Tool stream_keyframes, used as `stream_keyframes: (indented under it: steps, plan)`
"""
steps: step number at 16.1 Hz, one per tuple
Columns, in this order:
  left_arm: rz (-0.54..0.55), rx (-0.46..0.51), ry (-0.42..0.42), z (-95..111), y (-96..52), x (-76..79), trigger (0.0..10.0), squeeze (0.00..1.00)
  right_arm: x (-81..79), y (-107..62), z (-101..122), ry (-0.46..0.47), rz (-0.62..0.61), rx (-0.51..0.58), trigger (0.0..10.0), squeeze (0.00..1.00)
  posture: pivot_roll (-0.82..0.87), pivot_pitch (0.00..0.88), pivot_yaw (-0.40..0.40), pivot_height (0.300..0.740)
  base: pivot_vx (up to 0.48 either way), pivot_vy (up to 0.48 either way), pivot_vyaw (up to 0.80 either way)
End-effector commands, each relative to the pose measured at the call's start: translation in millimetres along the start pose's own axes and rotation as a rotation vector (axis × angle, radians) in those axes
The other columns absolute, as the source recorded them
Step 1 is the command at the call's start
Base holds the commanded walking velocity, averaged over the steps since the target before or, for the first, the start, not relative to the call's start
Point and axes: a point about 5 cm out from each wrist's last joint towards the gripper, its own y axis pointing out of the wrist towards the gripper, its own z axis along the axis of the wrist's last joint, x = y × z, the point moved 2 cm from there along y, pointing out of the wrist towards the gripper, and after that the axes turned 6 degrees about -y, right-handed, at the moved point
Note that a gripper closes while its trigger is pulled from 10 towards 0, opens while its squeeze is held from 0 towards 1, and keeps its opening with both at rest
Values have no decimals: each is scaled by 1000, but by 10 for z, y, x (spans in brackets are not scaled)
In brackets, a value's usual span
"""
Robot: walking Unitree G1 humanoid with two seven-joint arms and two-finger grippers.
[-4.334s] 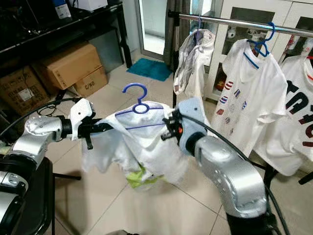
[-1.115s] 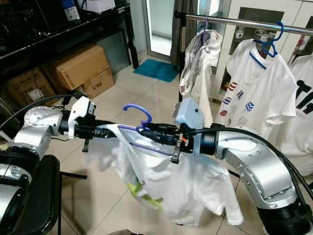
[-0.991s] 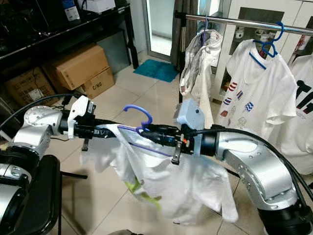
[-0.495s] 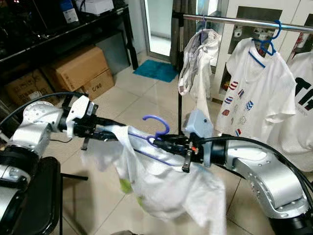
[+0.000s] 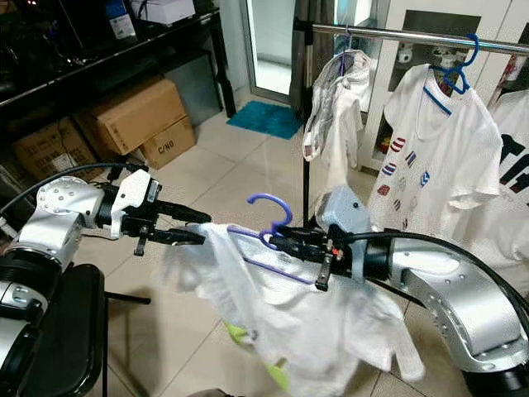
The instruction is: Hang hanger
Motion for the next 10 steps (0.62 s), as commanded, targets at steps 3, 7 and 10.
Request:
stream_keyframes:
  steps: [3, 7, 10]
  plan:
    - [35, 46, 59, 74, 7, -25, 10000, 525, 9, -37, -43, -47, -5, -48, 0, 0, -214, 0, 161, 740, 0, 0, 0]
    - [37, 99, 65, 151, 42, -33, 10000, 0, -4, -65, -137, -44, -6, -92, 0, 0, -210, 0, 151, 740, 0, 0, 0]
    - [226, 183, 61, 274, 40, -234, 10000, 0, -1, -72, -247, -7, -58, -113, 0, 0, -209, 0, 150, 740, 0, 0, 0]
